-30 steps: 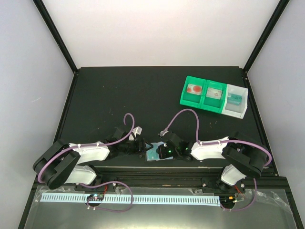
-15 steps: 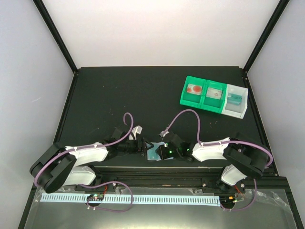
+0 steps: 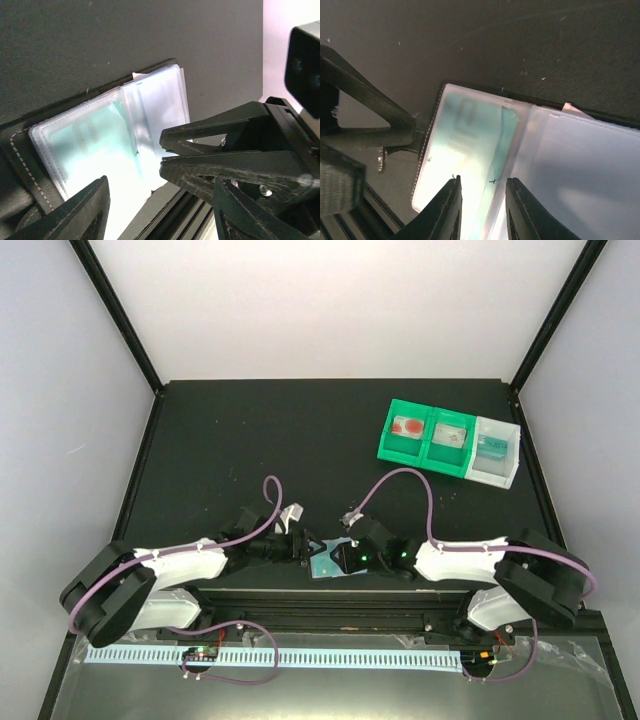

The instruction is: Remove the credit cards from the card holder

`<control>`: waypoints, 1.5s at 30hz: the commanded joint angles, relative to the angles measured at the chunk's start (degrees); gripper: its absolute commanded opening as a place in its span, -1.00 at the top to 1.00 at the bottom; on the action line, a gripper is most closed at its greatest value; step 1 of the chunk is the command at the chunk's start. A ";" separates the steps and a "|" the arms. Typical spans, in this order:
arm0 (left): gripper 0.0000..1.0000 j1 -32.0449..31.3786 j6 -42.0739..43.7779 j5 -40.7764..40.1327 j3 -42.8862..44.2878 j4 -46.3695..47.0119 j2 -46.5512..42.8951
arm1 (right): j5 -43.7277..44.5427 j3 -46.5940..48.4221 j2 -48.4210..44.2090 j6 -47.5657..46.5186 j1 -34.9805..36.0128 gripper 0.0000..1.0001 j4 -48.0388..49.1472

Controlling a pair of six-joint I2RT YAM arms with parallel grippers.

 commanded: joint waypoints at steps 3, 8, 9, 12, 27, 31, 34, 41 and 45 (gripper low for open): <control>-0.17 -1.13 0.24 1.38 2.74 1.79 1.29 | 7.24 -0.12 -6.22 -2.13 0.28 0.44 -6.99; -0.17 -1.46 -0.23 0.63 2.46 2.07 1.33 | 10.03 -0.67 -7.81 -3.12 0.23 0.43 -9.85; -0.17 -1.48 0.02 -0.10 2.40 1.20 0.84 | 10.16 -0.97 -7.83 -3.01 0.24 0.43 -9.67; -0.20 -1.45 1.31 -2.89 2.74 -2.71 -0.22 | 7.32 -1.37 -7.44 -2.90 0.24 0.49 -7.76; -0.25 -0.17 -0.33 -3.96 -0.28 -0.72 -0.81 | -1.49 0.65 2.58 0.20 0.68 0.80 -0.06; -0.27 -0.12 -0.43 -3.84 -0.50 -0.73 -1.00 | -0.10 0.71 3.74 0.56 0.77 0.89 -1.53; -0.30 -0.09 -0.34 -3.93 -0.50 -0.60 -1.10 | 1.19 0.58 4.21 0.65 0.83 0.93 -3.08; -0.36 0.00 -0.60 -3.11 -0.72 1.12 -0.43 | 2.53 1.06 5.51 0.52 0.91 0.98 -5.57; -0.36 -0.02 -0.70 -2.49 -0.85 2.44 0.15 | 2.46 1.02 5.81 0.57 0.93 0.98 -5.34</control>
